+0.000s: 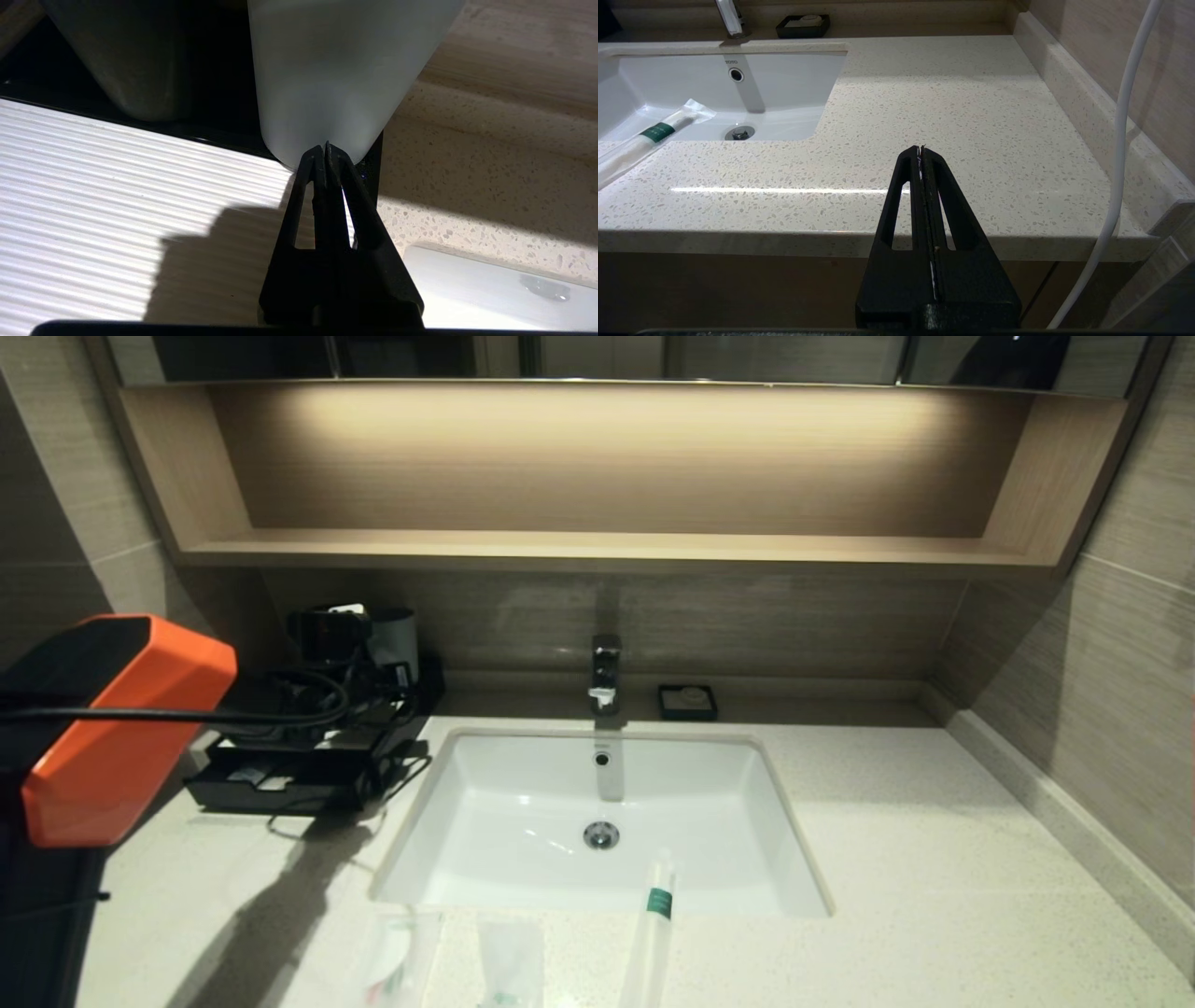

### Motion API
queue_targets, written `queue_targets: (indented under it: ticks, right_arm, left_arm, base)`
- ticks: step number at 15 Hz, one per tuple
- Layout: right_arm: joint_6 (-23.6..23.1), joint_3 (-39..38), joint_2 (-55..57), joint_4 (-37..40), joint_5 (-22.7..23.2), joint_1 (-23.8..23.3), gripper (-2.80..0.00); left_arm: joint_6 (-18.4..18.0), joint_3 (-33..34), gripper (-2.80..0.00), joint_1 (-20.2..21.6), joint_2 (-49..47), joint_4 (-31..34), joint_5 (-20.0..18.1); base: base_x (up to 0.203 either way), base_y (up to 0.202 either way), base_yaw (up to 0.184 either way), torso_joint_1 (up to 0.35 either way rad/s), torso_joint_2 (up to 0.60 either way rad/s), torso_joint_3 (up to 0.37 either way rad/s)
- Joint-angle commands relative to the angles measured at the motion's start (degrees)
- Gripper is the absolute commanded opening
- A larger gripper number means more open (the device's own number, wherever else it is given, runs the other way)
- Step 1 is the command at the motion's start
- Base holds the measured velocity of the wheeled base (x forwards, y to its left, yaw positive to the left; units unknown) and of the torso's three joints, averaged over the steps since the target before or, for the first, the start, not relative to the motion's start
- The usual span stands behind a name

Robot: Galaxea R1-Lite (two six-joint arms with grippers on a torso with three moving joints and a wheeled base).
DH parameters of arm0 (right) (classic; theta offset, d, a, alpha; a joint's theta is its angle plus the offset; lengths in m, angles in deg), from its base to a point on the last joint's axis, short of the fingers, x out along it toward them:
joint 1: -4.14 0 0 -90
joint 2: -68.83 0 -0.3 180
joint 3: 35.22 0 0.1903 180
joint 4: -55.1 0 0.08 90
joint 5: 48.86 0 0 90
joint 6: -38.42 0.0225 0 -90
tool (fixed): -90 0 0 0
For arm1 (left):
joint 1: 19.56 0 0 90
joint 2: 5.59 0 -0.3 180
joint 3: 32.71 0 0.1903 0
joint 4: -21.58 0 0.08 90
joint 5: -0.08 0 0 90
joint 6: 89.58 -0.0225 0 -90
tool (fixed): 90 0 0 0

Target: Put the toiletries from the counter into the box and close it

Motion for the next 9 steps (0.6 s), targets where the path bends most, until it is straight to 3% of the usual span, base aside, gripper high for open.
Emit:
queue_targets:
  ticks: [1,9]
  right_arm:
    - [0.02,0.0,0.06,0.03,0.02,0.0,-2.8]
    - [0.02,0.0,0.06,0.03,0.02,0.0,-2.8]
  left_arm:
    - [0.02,-1.61,-2.8,0.01,-1.59,-0.18,0.09]
    - [-0.06,-4.0,-2.8,0.08,-3.7,-0.18,0.17]
  base:
    - [0.0,0.0,0.0,0.0,0.0,0.0]
    - [0.0,0.0,0.0,0.0,0.0,0.0]
